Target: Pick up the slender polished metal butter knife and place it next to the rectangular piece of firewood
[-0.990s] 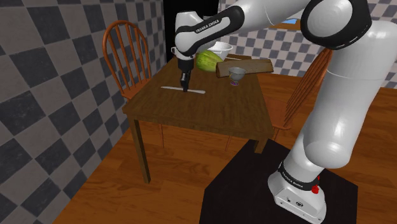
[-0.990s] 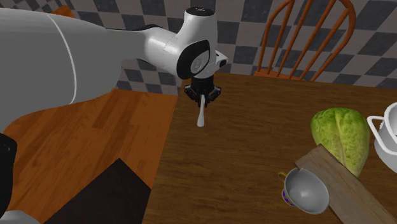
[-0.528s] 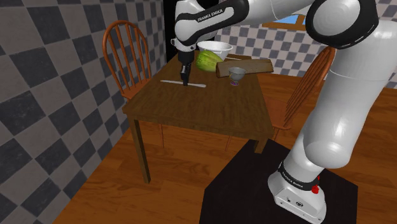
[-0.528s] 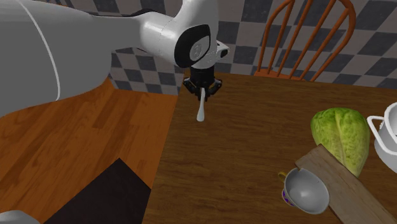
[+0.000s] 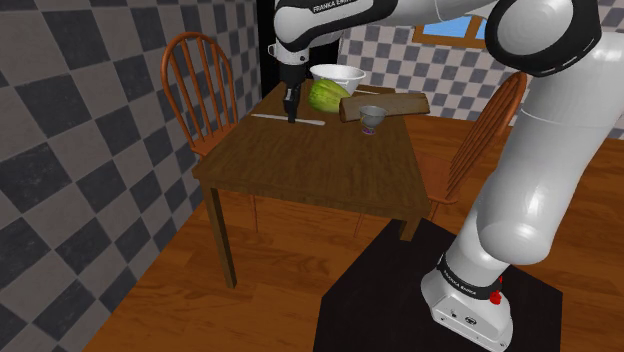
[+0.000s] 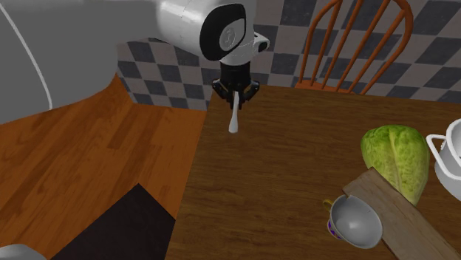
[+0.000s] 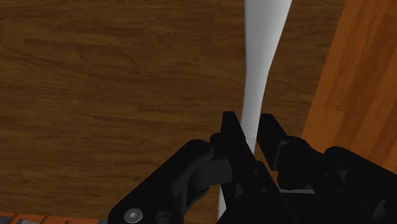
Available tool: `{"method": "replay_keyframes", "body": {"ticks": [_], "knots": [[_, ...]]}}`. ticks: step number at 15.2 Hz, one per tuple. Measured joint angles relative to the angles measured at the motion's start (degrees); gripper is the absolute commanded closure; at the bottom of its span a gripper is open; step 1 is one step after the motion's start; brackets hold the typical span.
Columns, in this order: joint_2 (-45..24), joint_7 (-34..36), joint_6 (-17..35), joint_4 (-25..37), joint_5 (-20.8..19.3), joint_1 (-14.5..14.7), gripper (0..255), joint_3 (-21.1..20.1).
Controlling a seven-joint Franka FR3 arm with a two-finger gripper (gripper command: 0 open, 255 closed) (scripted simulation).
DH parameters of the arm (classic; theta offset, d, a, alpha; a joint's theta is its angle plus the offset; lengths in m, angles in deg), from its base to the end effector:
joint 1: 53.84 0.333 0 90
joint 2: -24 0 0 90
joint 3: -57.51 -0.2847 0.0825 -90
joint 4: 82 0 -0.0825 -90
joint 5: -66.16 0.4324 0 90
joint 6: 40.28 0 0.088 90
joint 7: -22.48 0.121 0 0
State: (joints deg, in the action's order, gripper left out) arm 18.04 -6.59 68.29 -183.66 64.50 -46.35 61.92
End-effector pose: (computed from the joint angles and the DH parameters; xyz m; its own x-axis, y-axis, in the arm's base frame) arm 0.6378 0.0329 0.4361 0.8416 0.5401 -0.0027 0.5398 -0.8409 0.0392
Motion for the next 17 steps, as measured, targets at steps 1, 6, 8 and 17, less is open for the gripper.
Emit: {"method": "replay_keyframes", "body": {"ticks": [1,6,8,17], "knots": [[0.1,0.0,-0.7,0.6,0.0,0.0,255,0.0],[0.6,-0.7,-3.9,3.3,0.0,-0.3,255,0.2],[3.0,-2.2,-3.2,0.3,-0.1,-1.1,255,1.0],[10.0,-13.0,-2.0,-7.6,-1.0,-6.7,255,6.6]]}}
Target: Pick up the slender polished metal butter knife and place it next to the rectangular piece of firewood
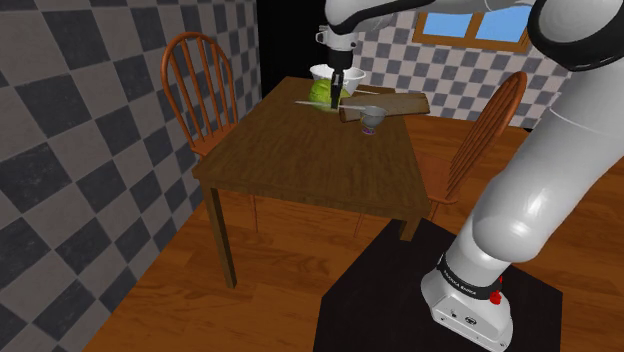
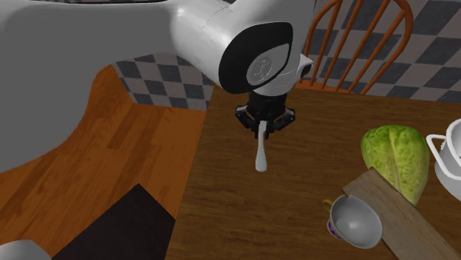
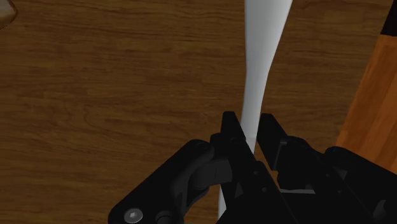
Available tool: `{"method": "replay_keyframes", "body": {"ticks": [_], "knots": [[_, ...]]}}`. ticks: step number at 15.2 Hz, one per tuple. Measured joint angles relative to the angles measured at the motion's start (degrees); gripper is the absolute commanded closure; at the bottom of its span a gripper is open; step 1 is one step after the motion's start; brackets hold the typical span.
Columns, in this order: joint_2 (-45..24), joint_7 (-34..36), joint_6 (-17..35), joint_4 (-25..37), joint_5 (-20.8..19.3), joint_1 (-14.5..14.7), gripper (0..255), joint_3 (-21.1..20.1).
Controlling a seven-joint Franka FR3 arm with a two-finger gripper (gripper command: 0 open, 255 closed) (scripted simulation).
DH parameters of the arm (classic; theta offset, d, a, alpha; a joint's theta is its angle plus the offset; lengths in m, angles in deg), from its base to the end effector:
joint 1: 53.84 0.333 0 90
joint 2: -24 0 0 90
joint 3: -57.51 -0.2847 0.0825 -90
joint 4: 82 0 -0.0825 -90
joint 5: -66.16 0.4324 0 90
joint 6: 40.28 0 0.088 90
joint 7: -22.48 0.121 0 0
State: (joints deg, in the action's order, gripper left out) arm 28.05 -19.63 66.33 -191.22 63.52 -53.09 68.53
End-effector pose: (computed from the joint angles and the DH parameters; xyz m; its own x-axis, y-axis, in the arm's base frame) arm 0.5818 -0.1113 0.4698 0.8426 0.5385 -0.0032 0.5382 -0.8420 0.0389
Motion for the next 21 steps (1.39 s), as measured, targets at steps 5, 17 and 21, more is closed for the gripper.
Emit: {"method": "replay_keyframes", "body": {"ticks": [5,17,21], "knots": [[2.2,-6.0,0.8,-2.8,-0.7,-2.9,255,3.4],[2.5,-20.4,1.9,-3.4,-1.2,-9.2,255,11.6],[2.0,-20.7,4.5,-5.7,-1.1,-9.4,255,11.9]]}}
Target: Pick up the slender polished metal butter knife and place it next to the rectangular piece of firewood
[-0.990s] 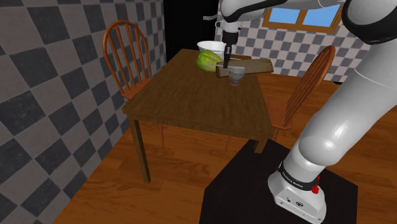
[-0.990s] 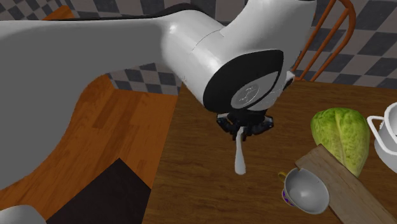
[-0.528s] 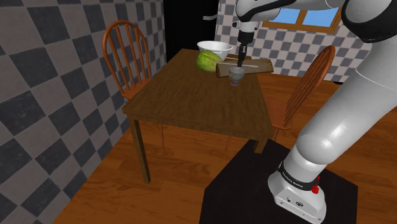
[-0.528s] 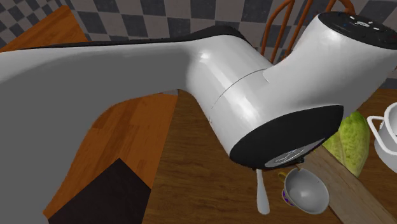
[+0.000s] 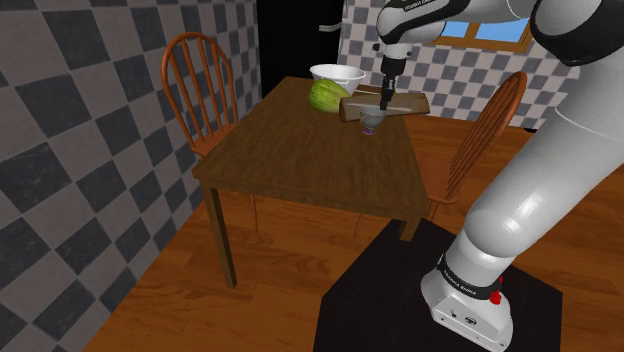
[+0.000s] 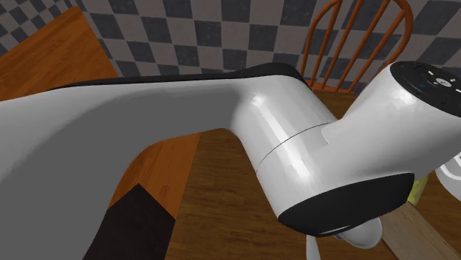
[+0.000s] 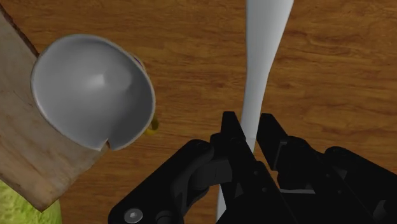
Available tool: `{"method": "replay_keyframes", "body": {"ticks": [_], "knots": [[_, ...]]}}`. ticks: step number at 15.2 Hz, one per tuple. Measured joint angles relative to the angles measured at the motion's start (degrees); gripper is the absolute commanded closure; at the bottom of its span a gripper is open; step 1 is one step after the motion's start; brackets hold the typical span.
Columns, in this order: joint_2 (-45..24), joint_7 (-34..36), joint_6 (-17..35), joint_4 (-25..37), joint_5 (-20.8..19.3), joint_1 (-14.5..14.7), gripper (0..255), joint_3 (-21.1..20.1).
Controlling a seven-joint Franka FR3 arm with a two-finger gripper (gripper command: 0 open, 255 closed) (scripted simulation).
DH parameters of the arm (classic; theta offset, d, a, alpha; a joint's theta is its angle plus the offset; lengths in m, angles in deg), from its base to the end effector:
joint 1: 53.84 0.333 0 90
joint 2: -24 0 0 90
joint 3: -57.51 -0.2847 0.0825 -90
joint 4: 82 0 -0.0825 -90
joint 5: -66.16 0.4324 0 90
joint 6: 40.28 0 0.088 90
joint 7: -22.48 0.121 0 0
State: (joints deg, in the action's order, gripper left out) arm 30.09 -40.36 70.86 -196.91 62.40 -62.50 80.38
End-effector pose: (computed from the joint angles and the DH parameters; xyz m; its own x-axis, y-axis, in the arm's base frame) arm 0.4912 -0.3115 0.4411 0.8417 0.5400 -0.0036 0.5397 -0.8410 0.0383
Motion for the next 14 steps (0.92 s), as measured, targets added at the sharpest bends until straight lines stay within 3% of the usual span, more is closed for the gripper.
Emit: {"method": "replay_keyframes", "body": {"ticks": [14], "knots": [[-3.1,-0.6,10.7,-7.8,1.0,-0.2,255,0.5]]}}
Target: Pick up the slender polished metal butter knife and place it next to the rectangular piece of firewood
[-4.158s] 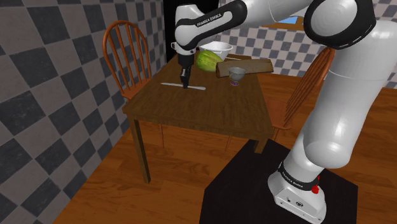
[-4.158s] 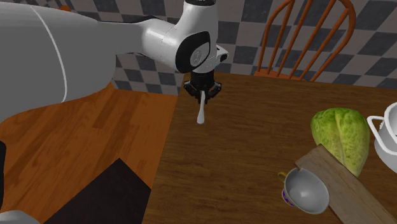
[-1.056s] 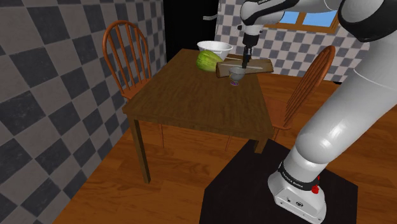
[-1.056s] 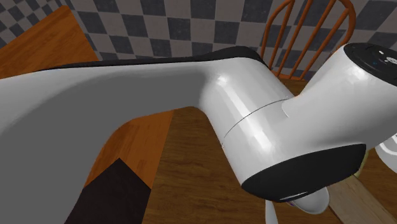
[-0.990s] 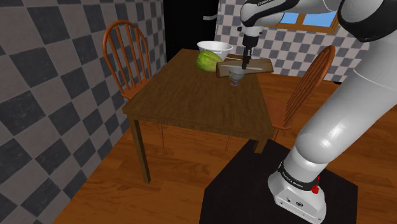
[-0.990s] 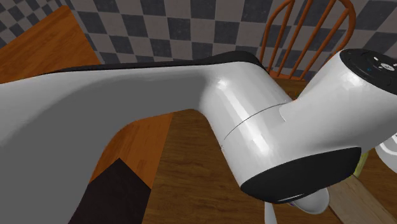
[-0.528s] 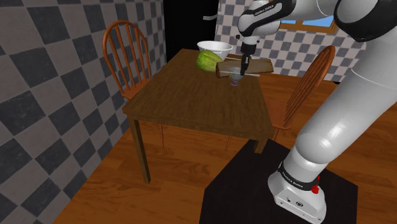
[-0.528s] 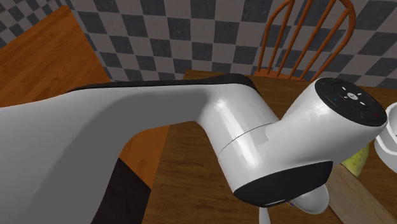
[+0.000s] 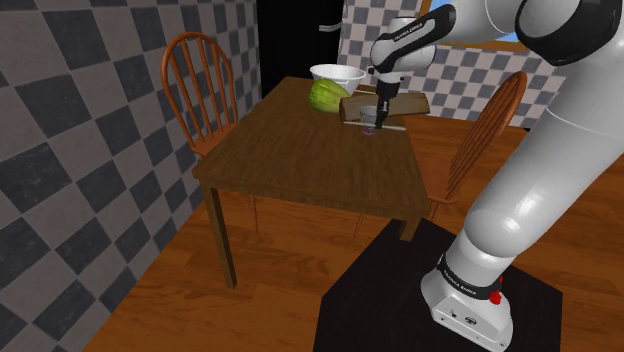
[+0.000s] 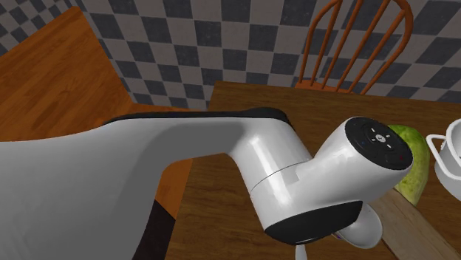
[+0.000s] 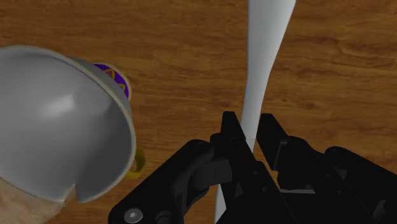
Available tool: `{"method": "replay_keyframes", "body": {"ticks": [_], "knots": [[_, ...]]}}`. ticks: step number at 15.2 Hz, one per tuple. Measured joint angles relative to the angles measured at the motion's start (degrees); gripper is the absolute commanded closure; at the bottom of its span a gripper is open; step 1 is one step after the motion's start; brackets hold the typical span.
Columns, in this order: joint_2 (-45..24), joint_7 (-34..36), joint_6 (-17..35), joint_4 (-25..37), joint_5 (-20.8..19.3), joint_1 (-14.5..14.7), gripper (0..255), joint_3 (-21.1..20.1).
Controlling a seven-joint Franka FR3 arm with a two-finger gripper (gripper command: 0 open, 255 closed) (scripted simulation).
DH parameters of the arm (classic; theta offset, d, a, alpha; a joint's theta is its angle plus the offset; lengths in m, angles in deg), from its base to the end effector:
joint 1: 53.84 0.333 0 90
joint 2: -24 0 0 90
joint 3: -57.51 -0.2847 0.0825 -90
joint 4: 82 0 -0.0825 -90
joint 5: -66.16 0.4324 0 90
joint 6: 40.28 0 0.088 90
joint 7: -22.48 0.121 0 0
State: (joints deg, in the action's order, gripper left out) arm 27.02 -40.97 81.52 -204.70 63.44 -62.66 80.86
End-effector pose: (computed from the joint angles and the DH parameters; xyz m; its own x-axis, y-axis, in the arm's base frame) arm 0.4864 -0.3094 0.3591 0.8417 0.5400 -0.0035 0.5397 -0.8410 0.0383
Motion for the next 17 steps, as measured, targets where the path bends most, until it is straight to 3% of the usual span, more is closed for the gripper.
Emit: {"method": "replay_keyframes", "body": {"ticks": [13,17], "knots": [[-5.5,-1.8,10.2,-5.1,2.6,-0.2,255,0.3],[-5.9,-1.9,11.2,-5.7,2.8,-0.2,255,0.3]]}}
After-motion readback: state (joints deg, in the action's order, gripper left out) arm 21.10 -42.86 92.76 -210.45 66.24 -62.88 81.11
